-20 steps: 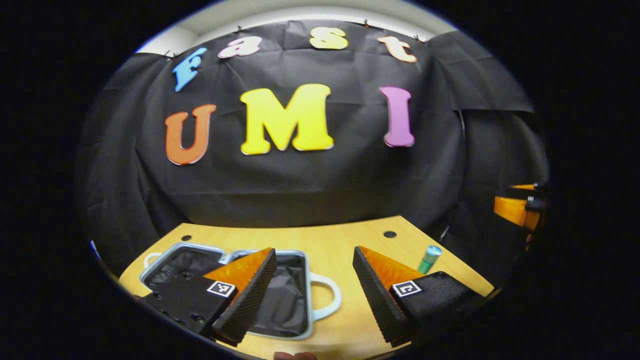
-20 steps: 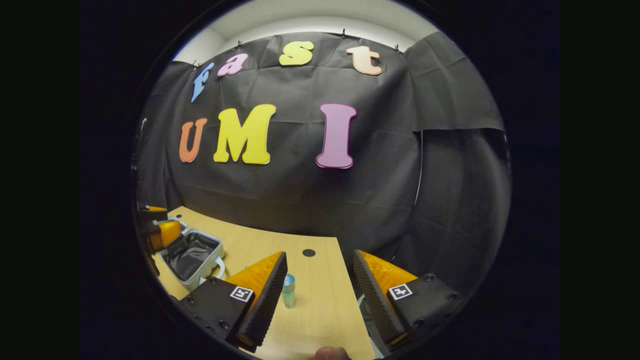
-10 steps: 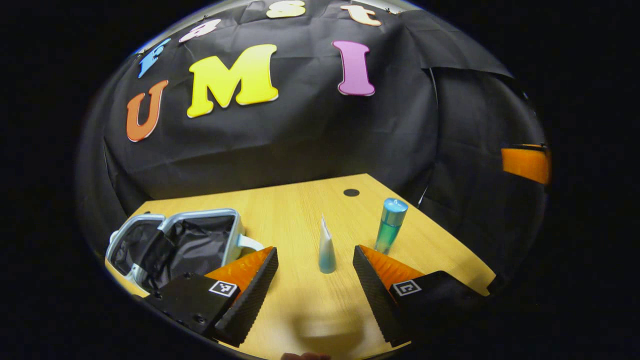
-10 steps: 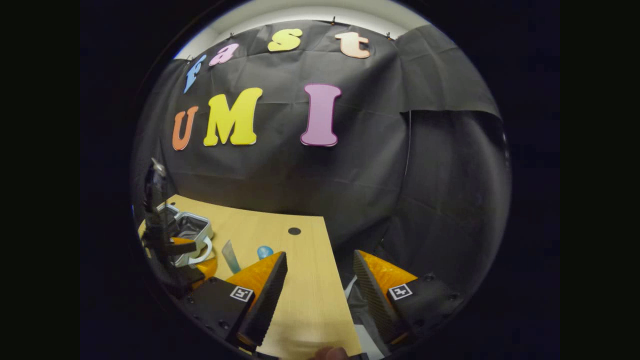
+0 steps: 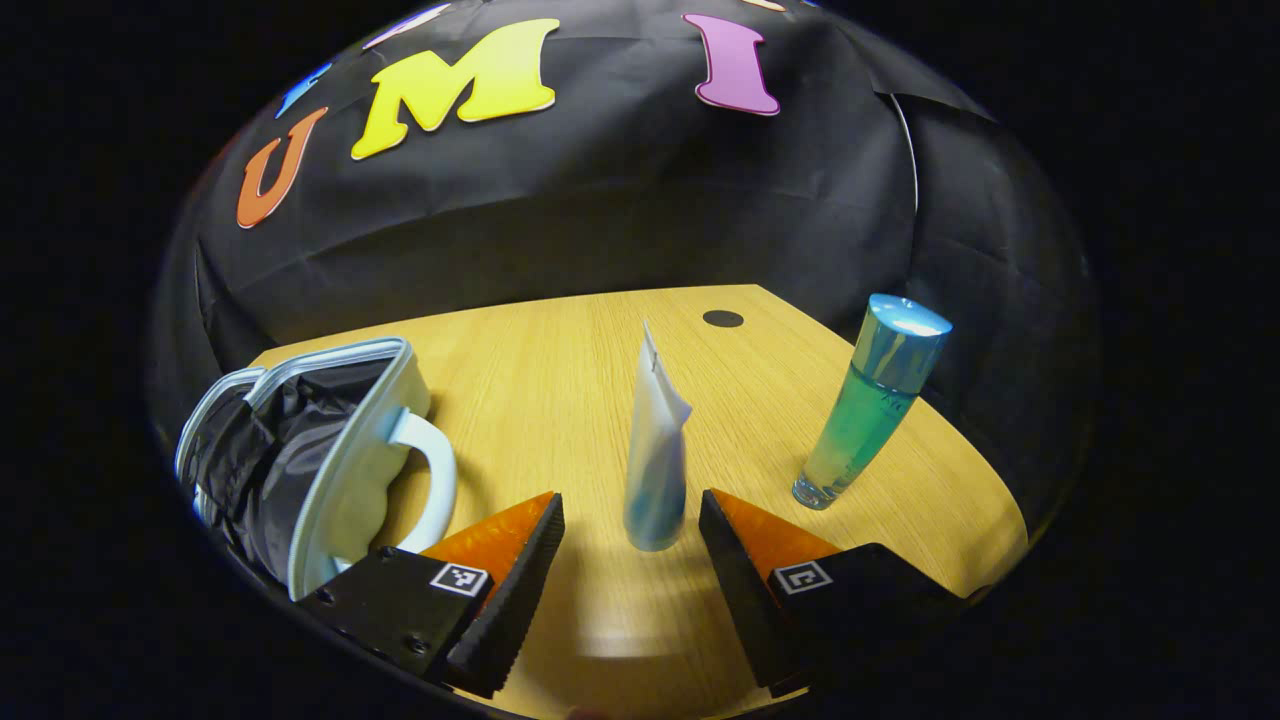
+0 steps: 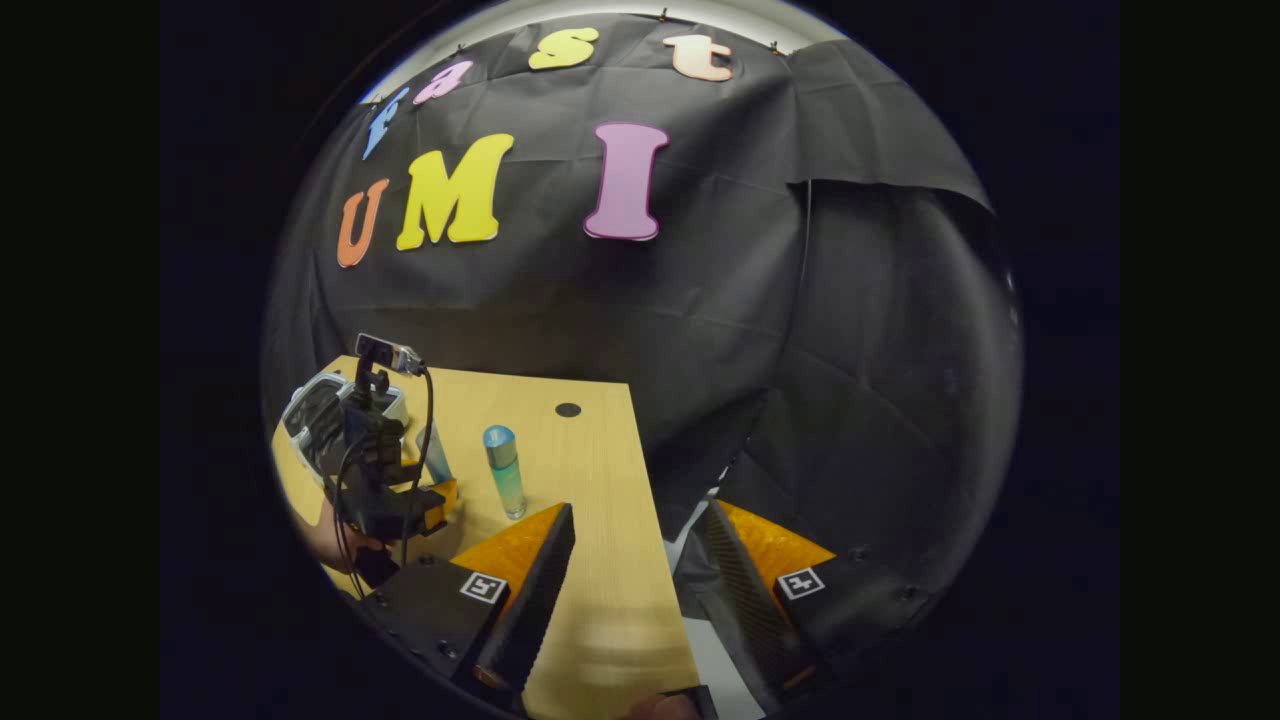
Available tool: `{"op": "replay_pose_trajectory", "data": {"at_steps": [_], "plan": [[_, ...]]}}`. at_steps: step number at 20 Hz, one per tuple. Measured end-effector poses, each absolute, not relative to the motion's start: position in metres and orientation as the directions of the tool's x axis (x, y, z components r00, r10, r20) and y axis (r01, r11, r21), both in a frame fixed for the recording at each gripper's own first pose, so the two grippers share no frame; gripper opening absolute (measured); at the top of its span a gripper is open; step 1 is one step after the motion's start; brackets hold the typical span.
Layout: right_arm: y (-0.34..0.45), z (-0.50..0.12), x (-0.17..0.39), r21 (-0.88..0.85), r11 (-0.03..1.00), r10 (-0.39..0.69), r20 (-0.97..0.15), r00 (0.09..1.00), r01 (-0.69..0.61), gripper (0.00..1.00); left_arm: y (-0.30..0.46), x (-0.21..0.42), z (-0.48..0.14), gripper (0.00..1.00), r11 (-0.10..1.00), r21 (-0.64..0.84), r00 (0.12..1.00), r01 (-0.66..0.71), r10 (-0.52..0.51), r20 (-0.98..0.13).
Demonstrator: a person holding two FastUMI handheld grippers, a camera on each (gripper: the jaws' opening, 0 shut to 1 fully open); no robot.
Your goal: First open the suitcase, pack the skin care products into it, and then close the suitcase.
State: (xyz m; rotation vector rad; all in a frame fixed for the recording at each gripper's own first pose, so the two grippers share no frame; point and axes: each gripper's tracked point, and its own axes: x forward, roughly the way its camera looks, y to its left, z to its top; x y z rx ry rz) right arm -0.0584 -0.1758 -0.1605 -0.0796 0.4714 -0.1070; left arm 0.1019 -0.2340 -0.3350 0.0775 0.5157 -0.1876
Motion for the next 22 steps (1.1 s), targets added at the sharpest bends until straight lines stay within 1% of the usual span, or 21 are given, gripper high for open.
{"op": "replay_pose_trajectory", "data": {"at_steps": [1,3,5,6,7,8,9,10,11,16,19,22], "plan": [[-0.176,-0.161,-0.058,-0.100,0.991,-0.123,-0.450,0.884,0.086,0.79,-0.237,0.103,-0.337,0.82,0.979,0.026,0.849,0.203,-0.163,-0.503],[-0.177,-0.161,-0.055,-0.095,0.992,-0.122,-0.450,0.885,0.088,0.78,-0.238,0.107,-0.338,0.74,0.978,0.041,0.849,0.207,-0.158,-0.504],[-0.175,-0.164,-0.052,-0.087,0.993,-0.115,-0.450,0.886,0.084,0.79,-0.242,0.108,-0.342,0.56,0.976,0.034,0.842,0.215,-0.168,-0.512],[-0.174,-0.164,-0.053,-0.088,0.993,-0.112,-0.449,0.886,0.080,0.79,-0.242,0.108,-0.343,0.58,0.976,0.035,0.839,0.214,-0.166,-0.518],[-0.174,-0.164,-0.052,-0.092,0.993,-0.109,-0.447,0.888,0.075,0.79,-0.242,0.111,-0.343,0.45,0.973,0.046,0.833,0.225,-0.168,-0.527],[-0.173,-0.164,-0.051,-0.096,0.993,-0.107,-0.446,0.889,0.071,0.80,-0.243,0.110,-0.343,0.43,0.970,0.042,0.823,0.239,-0.179,-0.539],[-0.171,-0.164,-0.050,-0.095,0.993,-0.103,-0.446,0.889,0.067,0.80,-0.245,0.107,-0.342,0.49,0.968,0.021,0.813,0.251,-0.199,-0.547],[-0.169,-0.166,-0.048,-0.092,0.994,-0.098,-0.446,0.890,0.063,0.78,-0.245,0.103,-0.338,0.48,0.966,0.007,0.807,0.258,-0.212,-0.551],[-0.166,-0.168,-0.047,-0.091,0.994,-0.089,-0.449,0.889,0.053,0.79,-0.243,0.100,-0.330,0.41,0.964,0.003,0.804,0.266,-0.220,-0.553],[-0.122,-0.205,-0.029,-0.035,0.998,0.020,-0.486,0.874,-0.043,0.80,-0.216,0.066,-0.268,0.40,0.961,-0.015,0.821,0.277,-0.245,-0.516],[-0.082,-0.235,-0.012,0.029,0.994,0.104,-0.521,0.847,-0.104,0.80,-0.181,0.043,-0.229,0.40,0.967,-0.003,0.841,0.254,-0.222,-0.493],[-0.050,-0.262,0.018,0.076,0.989,0.149,-0.536,0.831,-0.128,0.80,-0.143,0.022,-0.205,0.40,0.979,0.002,0.852,0.205,-0.177,-0.493]]}}
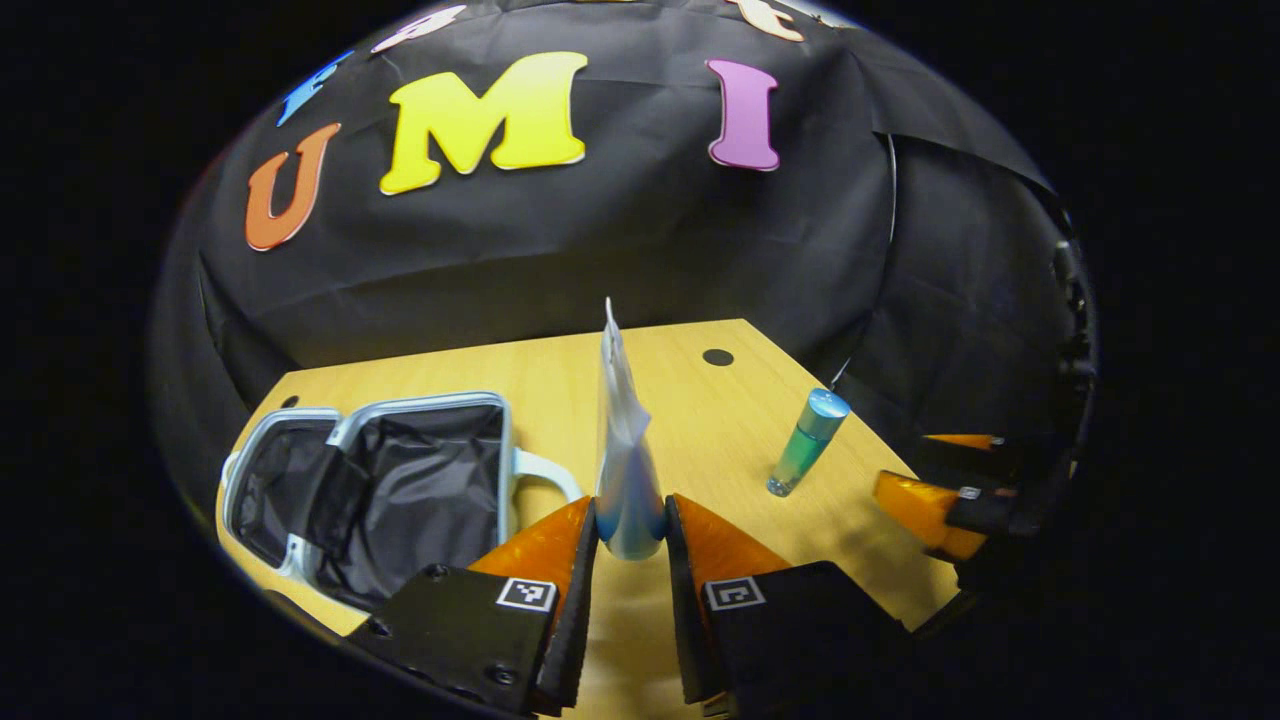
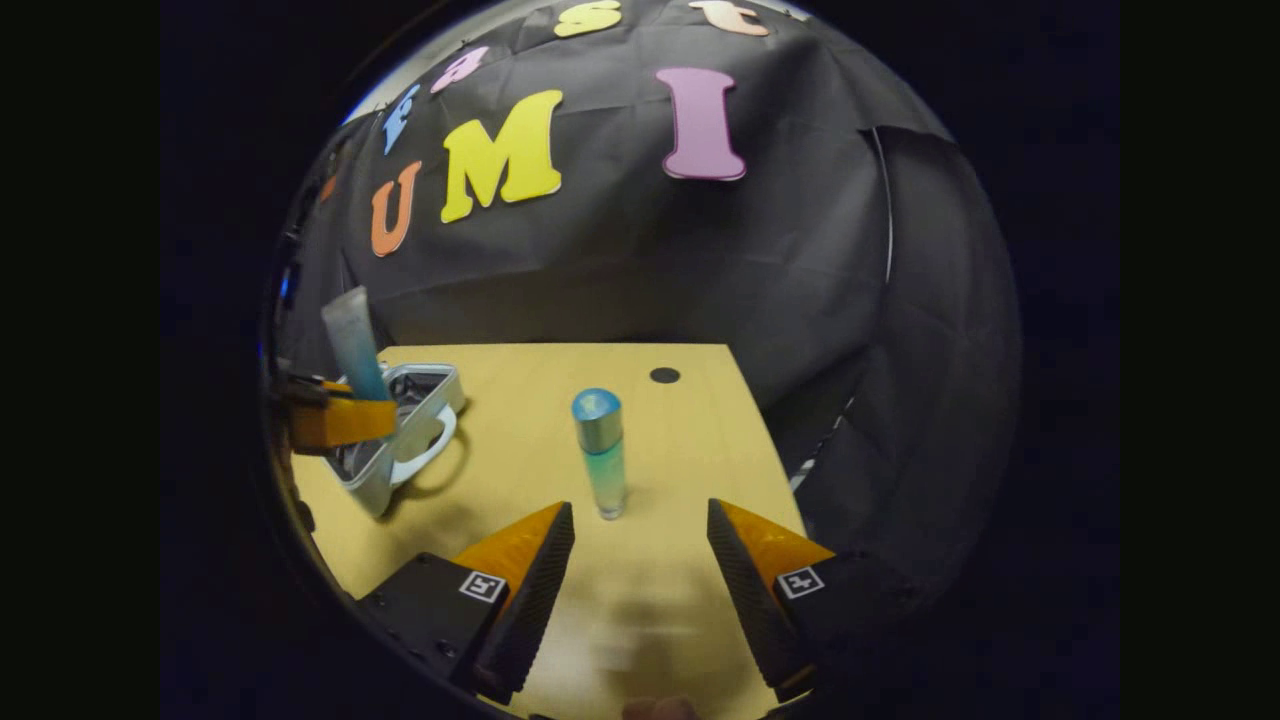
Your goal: First open the suitcase, pack the skin care products into it, and then close the suitcase.
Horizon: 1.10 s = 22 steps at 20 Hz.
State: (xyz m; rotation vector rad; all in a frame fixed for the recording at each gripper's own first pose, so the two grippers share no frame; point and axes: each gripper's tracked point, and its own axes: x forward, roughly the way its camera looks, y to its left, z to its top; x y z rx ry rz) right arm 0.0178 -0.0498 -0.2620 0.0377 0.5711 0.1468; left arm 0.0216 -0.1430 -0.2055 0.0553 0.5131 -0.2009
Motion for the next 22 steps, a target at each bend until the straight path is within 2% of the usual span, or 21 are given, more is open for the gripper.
{"op": "replay_pose_trajectory", "data": {"at_steps": [7,12,15,16,17,19,21,22], "plan": [[-0.020,-0.316,0.082,0.128,0.985,0.170,-0.598,0.783,-0.116,0.80,-0.059,-0.013,-0.196,0.40,0.998,0.018,0.844,0.065,-0.046,-0.534],[-0.014,-0.334,0.090,0.123,0.987,0.157,-0.643,0.750,-0.102,0.79,-0.008,-0.024,-0.197,0.40,0.999,0.009,0.838,-0.032,0.032,-0.545],[-0.016,-0.336,0.093,0.108,0.991,0.132,-0.652,0.746,-0.081,0.57,0.017,-0.027,-0.195,0.40,0.998,0.011,0.835,-0.069,0.064,-0.546],[-0.020,-0.338,0.096,0.092,0.993,0.116,-0.651,0.751,-0.073,0.55,0.026,-0.027,-0.195,0.40,0.997,0.016,0.834,-0.075,0.072,-0.547],[-0.022,-0.333,0.093,0.079,0.994,0.105,-0.657,0.747,-0.071,0.38,0.035,-0.027,-0.196,0.40,0.997,0.021,0.831,-0.080,0.079,-0.550],[-0.020,-0.336,0.094,0.062,0.995,0.101,-0.668,0.737,-0.080,0.33,0.046,-0.023,-0.197,0.40,0.998,0.009,0.823,-0.060,0.055,-0.565],[-0.018,-0.327,0.086,0.050,0.993,0.111,-0.679,0.726,-0.105,0.34,0.046,-0.017,-0.205,0.40,0.999,-0.042,0.800,0.004,-0.028,-0.600],[-0.014,-0.318,0.082,0.058,0.990,0.131,-0.677,0.724,-0.125,0.30,0.049,-0.013,-0.210,0.40,0.998,-0.058,0.785,0.027,-0.057,-0.617]]}}
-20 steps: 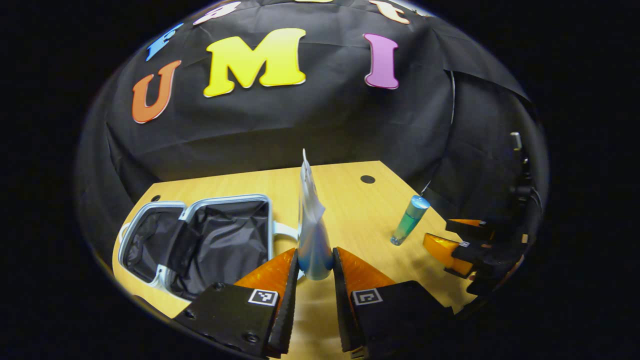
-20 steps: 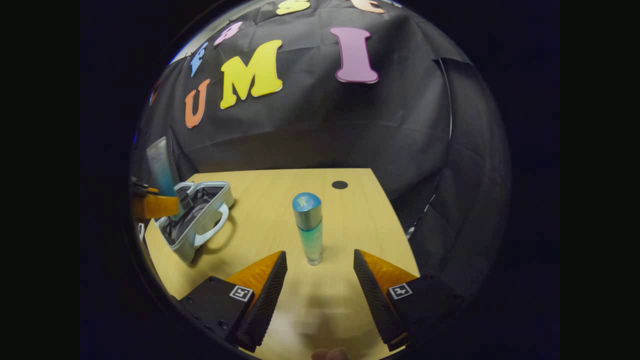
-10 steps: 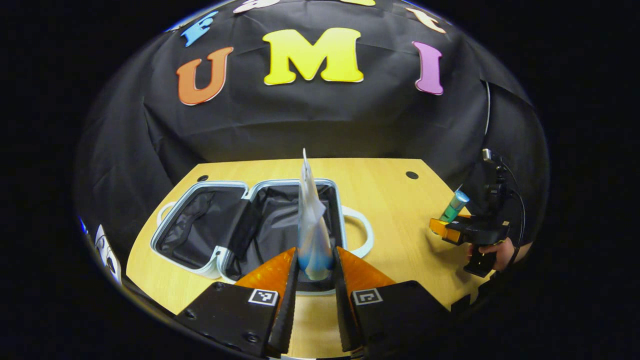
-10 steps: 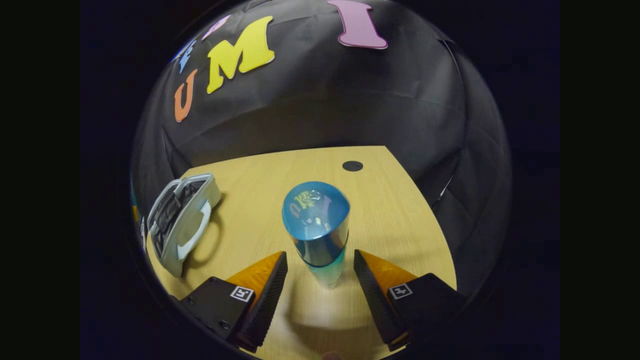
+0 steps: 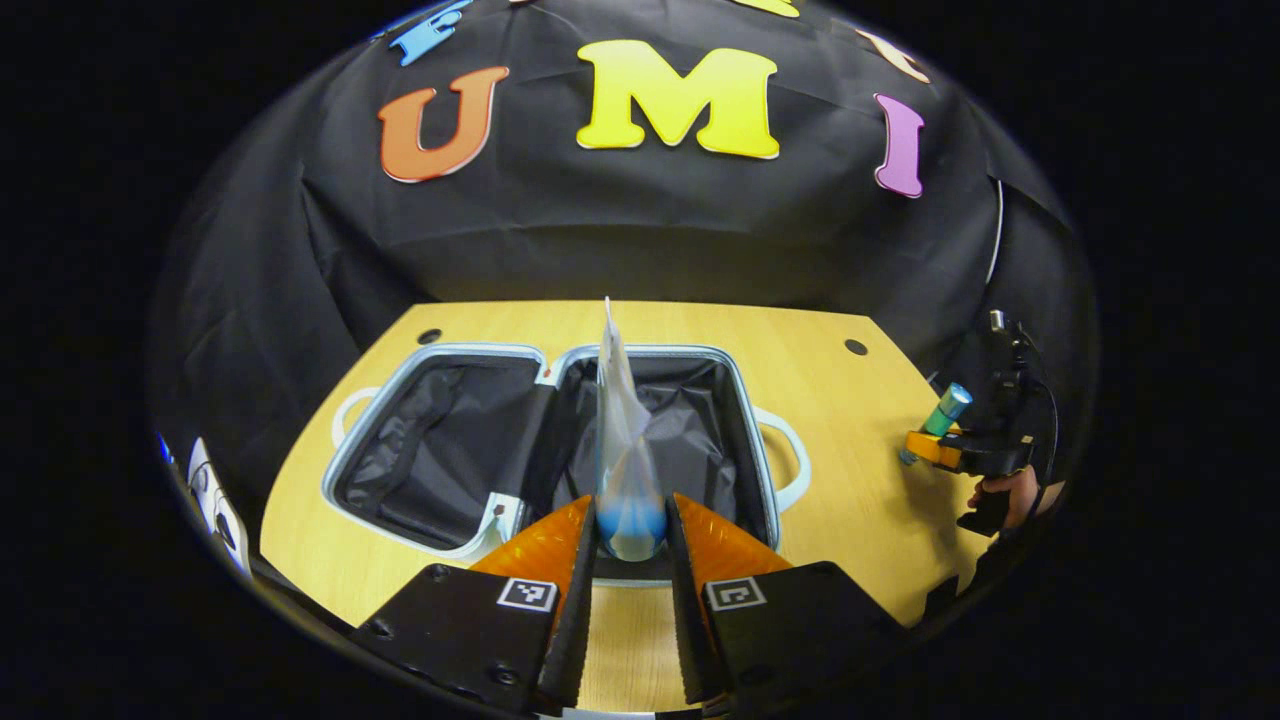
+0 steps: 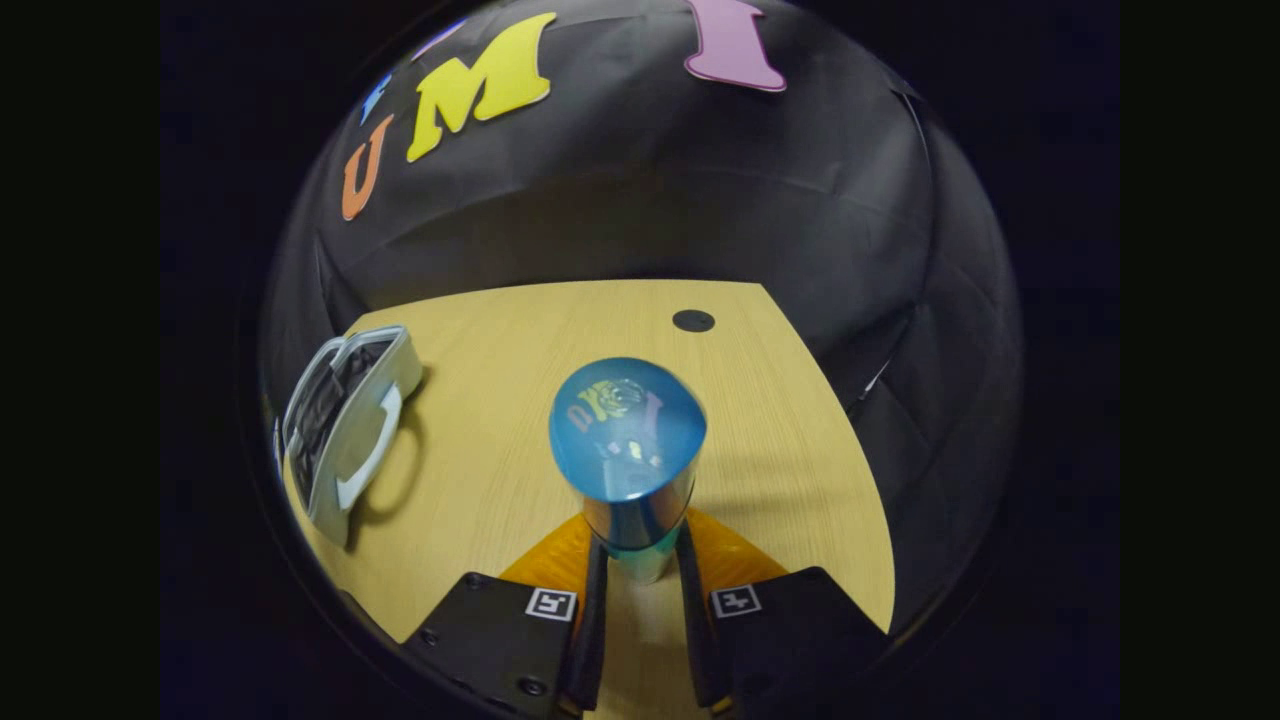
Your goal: First open the suitcase, pack the skin care products into it, and then close the suitcase.
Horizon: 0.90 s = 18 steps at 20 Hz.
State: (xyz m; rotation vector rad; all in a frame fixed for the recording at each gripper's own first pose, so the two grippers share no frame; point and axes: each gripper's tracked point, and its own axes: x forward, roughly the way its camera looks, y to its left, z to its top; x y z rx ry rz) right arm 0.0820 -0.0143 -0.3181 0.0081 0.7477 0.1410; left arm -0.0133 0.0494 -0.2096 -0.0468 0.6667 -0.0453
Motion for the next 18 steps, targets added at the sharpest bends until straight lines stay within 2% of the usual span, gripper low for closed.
{"op": "replay_pose_trajectory", "data": {"at_steps": [2,4,6,8,13,18], "plan": [[-0.009,-0.291,0.069,0.070,0.986,0.161,-0.664,0.731,-0.154,0.32,0.062,-0.003,-0.223,0.40,0.995,-0.076,0.734,0.060,-0.096,-0.673],[-0.007,-0.264,0.057,0.098,0.981,0.191,-0.647,0.738,-0.168,0.30,0.069,0.007,-0.243,0.39,0.987,-0.131,0.646,0.089,-0.158,-0.747],[-0.007,-0.240,0.044,0.124,0.978,0.209,-0.635,0.743,-0.169,0.30,0.071,0.013,-0.266,0.39,0.973,-0.203,0.511,0.113,-0.232,-0.828],[-0.009,-0.219,0.031,0.157,0.975,0.220,-0.622,0.751,-0.156,0.30,0.076,0.019,-0.286,0.39,0.965,-0.224,0.392,0.134,-0.259,-0.883],[-0.020,-0.182,0.005,0.194,0.974,0.208,-0.594,0.777,-0.112,0.30,0.073,0.026,-0.316,0.37,0.951,-0.265,0.163,0.159,-0.290,-0.943],[-0.031,-0.171,-0.012,0.196,0.977,0.189,-0.585,0.788,-0.089,0.30,0.084,0.029,-0.337,0.37,0.962,-0.221,0.003,0.160,-0.225,-0.974]]}}
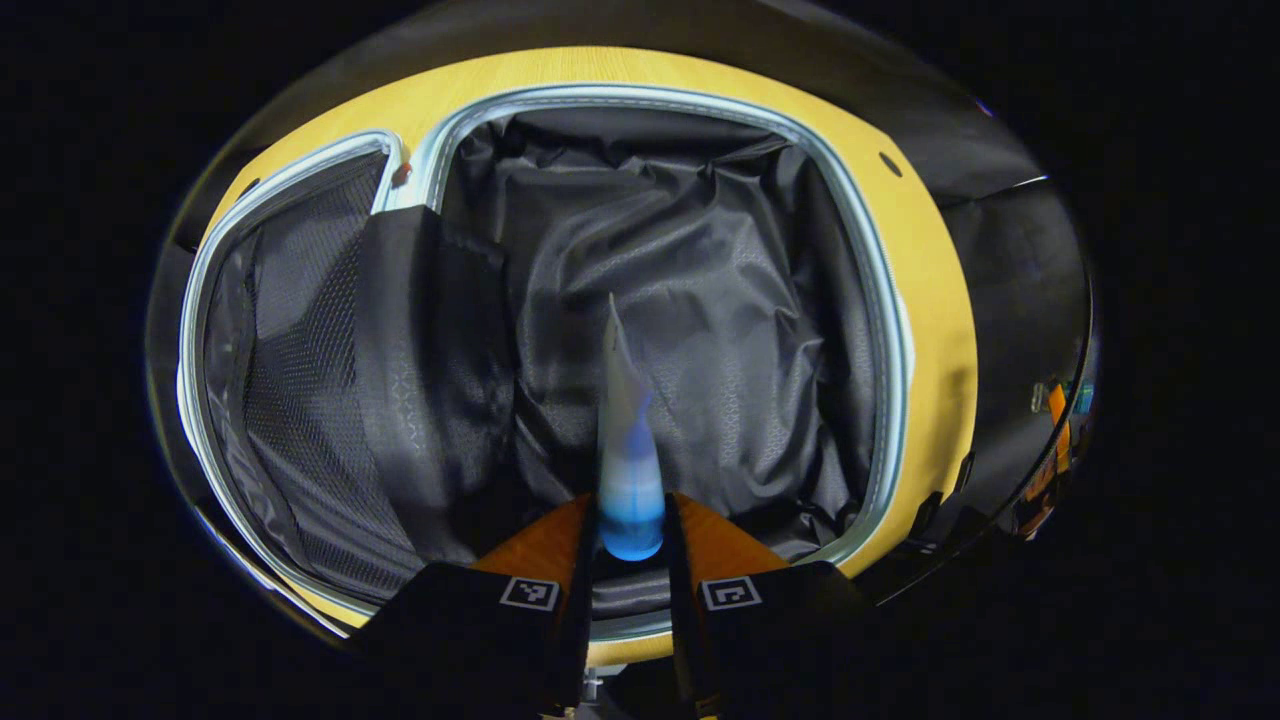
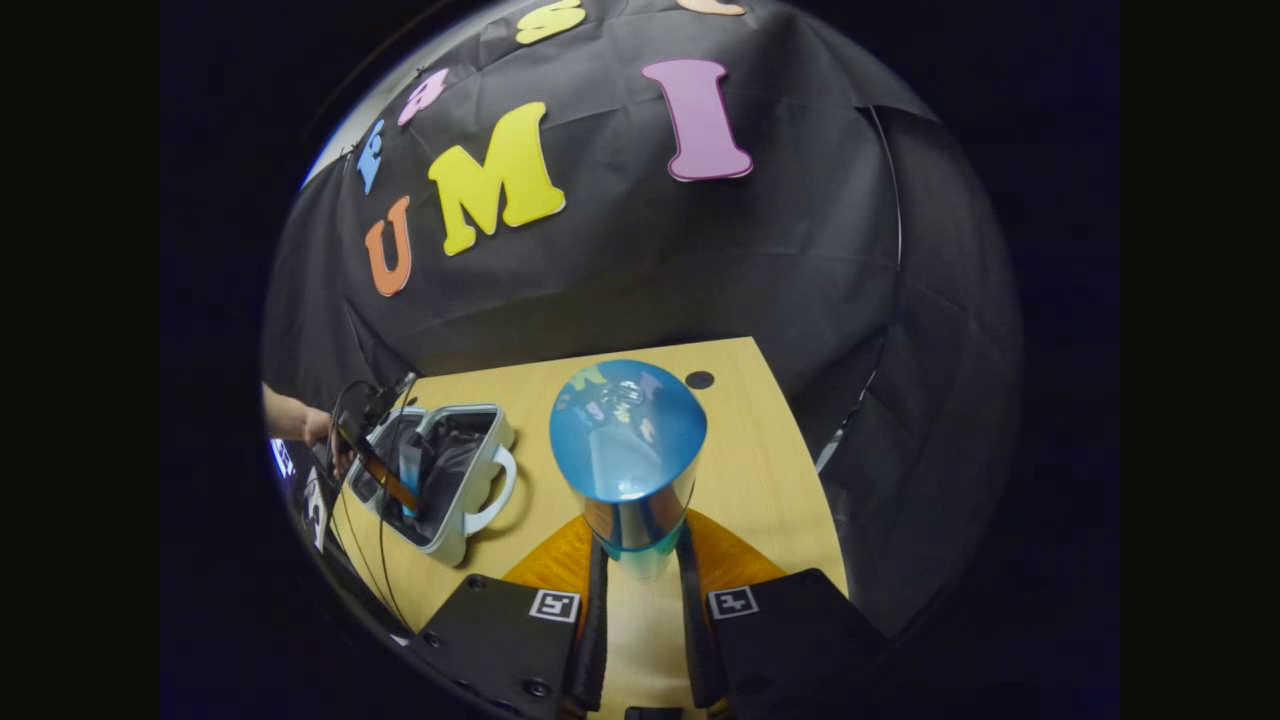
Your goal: First open the suitcase, pack the skin care products into it, and then close the suitcase.
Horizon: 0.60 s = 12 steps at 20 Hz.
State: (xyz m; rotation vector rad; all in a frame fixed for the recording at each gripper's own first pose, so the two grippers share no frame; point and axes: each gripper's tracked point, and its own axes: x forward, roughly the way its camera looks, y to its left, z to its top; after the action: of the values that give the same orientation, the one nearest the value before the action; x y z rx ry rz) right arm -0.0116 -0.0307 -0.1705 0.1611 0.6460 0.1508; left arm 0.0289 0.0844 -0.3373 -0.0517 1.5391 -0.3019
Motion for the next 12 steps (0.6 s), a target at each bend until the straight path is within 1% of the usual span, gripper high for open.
{"op": "replay_pose_trajectory", "data": {"at_steps": [3,6,8,10,11,12], "plan": [[-0.031,-0.172,-0.015,0.201,0.977,0.181,-0.592,0.785,-0.074,0.30,0.094,0.028,-0.347,0.37,0.974,-0.186,-0.055,0.131,-0.180,-0.982],[-0.031,-0.169,-0.016,0.201,0.976,0.187,-0.579,0.794,-0.083,0.30,0.090,0.025,-0.354,0.37,0.977,-0.184,-0.100,0.102,-0.174,-0.980],[-0.031,-0.162,-0.022,0.188,0.977,0.195,-0.572,0.796,-0.104,0.30,0.088,0.025,-0.356,0.40,0.979,-0.185,-0.106,0.086,-0.175,-0.979],[-0.023,-0.151,-0.032,0.186,0.975,0.207,-0.567,0.797,-0.122,0.30,0.088,0.026,-0.355,0.43,0.980,-0.177,-0.094,0.093,-0.168,-0.981],[-0.020,-0.150,-0.032,0.185,0.974,0.214,-0.564,0.797,-0.130,0.30,0.086,0.026,-0.354,0.43,0.979,-0.183,-0.087,0.087,-0.176,-0.981],[-0.016,-0.150,-0.030,0.184,0.973,0.222,-0.564,0.796,-0.141,0.30,0.082,0.026,-0.352,0.46,0.978,-0.193,-0.078,0.085,-0.186,-0.979]]}}
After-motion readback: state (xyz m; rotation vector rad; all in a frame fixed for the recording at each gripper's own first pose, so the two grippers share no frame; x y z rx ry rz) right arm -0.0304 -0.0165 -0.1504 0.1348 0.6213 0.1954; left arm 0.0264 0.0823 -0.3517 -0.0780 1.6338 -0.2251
